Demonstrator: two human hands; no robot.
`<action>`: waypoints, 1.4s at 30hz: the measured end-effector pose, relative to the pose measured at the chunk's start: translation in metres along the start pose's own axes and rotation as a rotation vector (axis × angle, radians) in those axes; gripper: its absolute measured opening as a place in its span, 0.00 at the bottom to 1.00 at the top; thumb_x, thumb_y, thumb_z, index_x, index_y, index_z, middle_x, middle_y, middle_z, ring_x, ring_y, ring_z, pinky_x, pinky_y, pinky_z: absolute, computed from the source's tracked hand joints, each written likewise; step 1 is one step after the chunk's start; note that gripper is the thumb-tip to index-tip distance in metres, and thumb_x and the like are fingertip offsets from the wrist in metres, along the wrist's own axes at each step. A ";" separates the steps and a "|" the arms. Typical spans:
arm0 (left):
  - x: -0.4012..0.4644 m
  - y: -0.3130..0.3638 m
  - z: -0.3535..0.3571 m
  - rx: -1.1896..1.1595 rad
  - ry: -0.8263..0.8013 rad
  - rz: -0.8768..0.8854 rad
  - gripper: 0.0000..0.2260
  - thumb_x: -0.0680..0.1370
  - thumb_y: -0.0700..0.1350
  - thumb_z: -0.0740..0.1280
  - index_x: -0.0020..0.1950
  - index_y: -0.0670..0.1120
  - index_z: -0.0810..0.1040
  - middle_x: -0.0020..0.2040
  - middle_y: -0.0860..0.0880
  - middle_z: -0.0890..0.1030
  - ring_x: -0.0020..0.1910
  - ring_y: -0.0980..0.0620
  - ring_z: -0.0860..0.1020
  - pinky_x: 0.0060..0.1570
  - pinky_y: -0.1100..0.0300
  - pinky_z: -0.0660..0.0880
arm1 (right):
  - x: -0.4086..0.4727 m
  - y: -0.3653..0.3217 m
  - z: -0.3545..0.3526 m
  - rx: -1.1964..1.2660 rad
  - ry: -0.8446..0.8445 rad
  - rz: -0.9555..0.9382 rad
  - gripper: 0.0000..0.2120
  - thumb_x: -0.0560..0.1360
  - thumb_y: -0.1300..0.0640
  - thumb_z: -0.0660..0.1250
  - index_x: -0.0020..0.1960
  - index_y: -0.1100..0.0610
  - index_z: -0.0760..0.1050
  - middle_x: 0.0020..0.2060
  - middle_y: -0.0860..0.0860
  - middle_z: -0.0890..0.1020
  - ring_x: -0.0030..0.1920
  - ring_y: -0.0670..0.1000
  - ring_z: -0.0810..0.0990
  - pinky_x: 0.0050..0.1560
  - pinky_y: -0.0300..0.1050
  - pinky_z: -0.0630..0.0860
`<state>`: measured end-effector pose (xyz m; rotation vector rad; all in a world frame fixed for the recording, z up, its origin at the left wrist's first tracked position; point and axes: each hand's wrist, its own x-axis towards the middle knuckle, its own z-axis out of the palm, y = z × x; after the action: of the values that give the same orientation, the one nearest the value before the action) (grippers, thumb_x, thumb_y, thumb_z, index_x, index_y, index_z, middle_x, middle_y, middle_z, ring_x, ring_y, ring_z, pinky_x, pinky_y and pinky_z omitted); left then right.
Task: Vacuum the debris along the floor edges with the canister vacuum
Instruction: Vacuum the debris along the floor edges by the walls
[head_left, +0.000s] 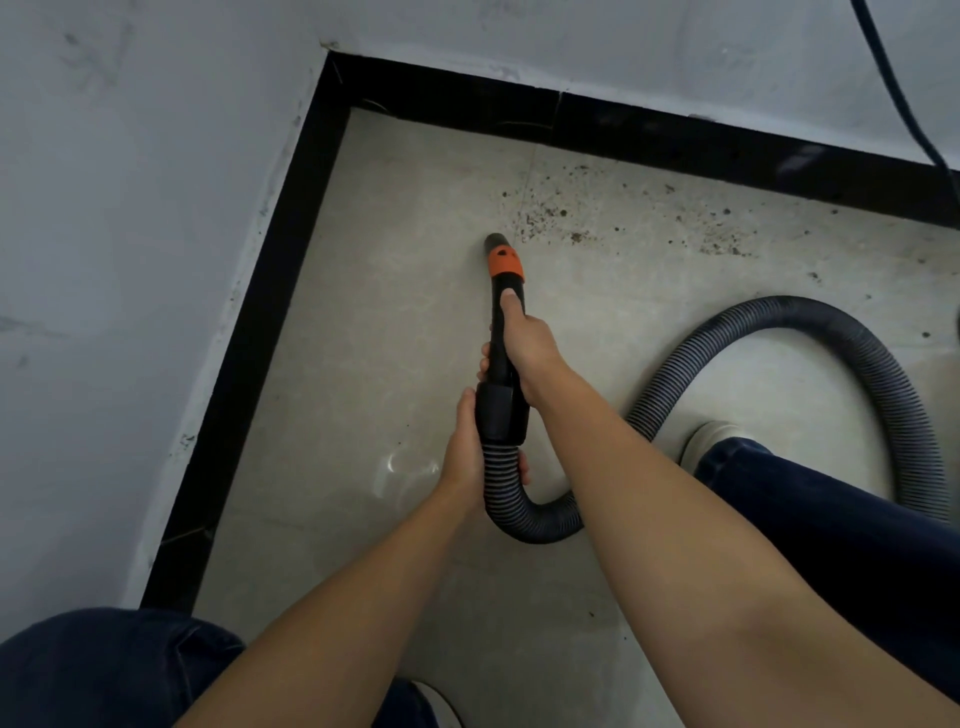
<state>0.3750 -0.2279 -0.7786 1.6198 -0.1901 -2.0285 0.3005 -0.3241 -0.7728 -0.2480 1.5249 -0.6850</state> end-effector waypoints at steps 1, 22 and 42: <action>0.001 0.001 0.001 0.015 -0.008 -0.003 0.29 0.81 0.63 0.49 0.48 0.39 0.76 0.27 0.43 0.72 0.19 0.49 0.72 0.21 0.63 0.69 | 0.000 -0.001 -0.002 0.015 0.018 -0.001 0.20 0.80 0.43 0.57 0.51 0.62 0.69 0.29 0.56 0.74 0.23 0.53 0.72 0.25 0.42 0.74; 0.018 -0.006 0.046 0.165 -0.090 -0.089 0.29 0.81 0.63 0.51 0.44 0.38 0.77 0.25 0.43 0.72 0.21 0.47 0.71 0.23 0.61 0.71 | 0.009 -0.010 -0.066 0.127 0.194 -0.029 0.21 0.80 0.42 0.56 0.53 0.61 0.69 0.29 0.55 0.74 0.23 0.52 0.73 0.27 0.43 0.75; 0.026 0.012 0.015 0.089 -0.030 -0.010 0.29 0.81 0.63 0.51 0.48 0.38 0.77 0.26 0.44 0.73 0.21 0.49 0.72 0.22 0.62 0.70 | 0.019 -0.016 -0.019 0.082 0.081 -0.026 0.20 0.80 0.43 0.56 0.53 0.61 0.69 0.30 0.56 0.74 0.24 0.53 0.73 0.28 0.44 0.75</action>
<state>0.3615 -0.2542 -0.7923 1.6470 -0.2873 -2.0799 0.2758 -0.3424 -0.7806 -0.1803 1.5689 -0.7842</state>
